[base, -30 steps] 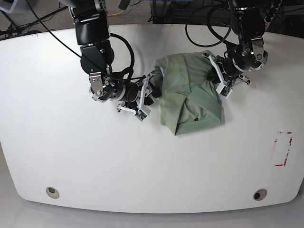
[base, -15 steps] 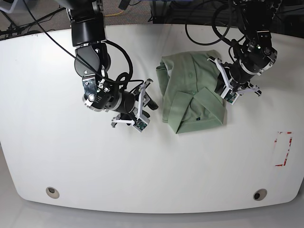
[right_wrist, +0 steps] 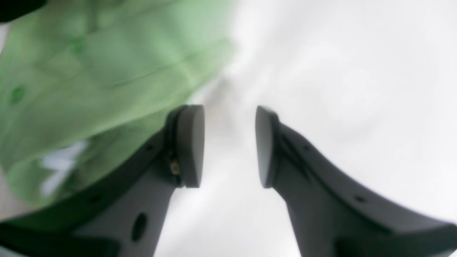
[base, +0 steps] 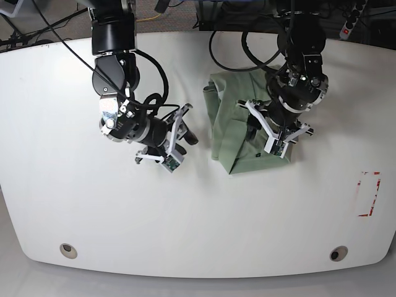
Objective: Fold the T-shirt properly
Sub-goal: 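Grasp the folded shirt with the left gripper and drag it beside the red marking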
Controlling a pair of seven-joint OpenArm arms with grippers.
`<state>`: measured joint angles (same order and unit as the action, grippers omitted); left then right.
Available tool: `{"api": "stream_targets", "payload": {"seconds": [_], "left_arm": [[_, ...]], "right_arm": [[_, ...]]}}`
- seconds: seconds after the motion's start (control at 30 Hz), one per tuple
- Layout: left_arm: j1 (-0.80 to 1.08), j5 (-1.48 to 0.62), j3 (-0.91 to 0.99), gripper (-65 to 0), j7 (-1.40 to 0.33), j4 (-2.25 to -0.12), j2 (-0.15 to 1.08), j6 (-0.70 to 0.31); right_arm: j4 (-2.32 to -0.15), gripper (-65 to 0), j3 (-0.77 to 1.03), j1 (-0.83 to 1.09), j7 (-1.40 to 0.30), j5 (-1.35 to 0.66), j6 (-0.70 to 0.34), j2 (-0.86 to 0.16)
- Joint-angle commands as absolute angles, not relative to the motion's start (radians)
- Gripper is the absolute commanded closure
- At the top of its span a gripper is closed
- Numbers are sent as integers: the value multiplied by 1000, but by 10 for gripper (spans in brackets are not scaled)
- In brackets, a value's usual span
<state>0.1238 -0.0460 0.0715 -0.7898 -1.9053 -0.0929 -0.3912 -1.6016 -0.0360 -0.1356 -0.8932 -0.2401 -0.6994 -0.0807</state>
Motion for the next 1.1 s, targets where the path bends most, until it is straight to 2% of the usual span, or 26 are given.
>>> {"api": "stream_targets", "payload": {"seconds": [0.0, 0.1, 0.23, 0.37, 0.57, 0.7, 0.83, 1.0, 1.07], "left_arm": [[117, -56, 27, -279, -745, -1920, -94, -312], [134, -56, -28, -281, -742, -1919, -90, -191], [148, -56, -71, -281, -742, -1896, -90, -101], [148, -56, -77, -281, -734, -1808, -91, -39], [177, -56, -71, -281, -590, -1649, -84, -2], [173, -58, -76, -281, -579, -1538, -33, -1], [168, -64, -68, -281, -582, -1529, 47, -30], [168, -64, 24, -281, -584, -1521, 160, -128], [168, -62, 99, -281, -584, -1504, 219, -209]], "right_arm": [[-1578, -217, -1, -162, -877, -251, -698, -84], [-1541, -217, 74, -166, -877, -251, -698, -84], [-1538, -217, 147, -166, -877, -251, -698, -88], [-1534, -217, 173, -165, -877, -251, -698, -90], [-1534, -217, 194, -157, -877, -251, -698, -88], [-1534, -217, 194, -156, -877, -251, -698, -87], [-1537, -217, 194, -148, -877, -251, -698, -87], [-1543, -217, 194, -143, -877, -251, -698, -87], [-1550, -217, 194, -143, -877, -251, -698, -87]]}}
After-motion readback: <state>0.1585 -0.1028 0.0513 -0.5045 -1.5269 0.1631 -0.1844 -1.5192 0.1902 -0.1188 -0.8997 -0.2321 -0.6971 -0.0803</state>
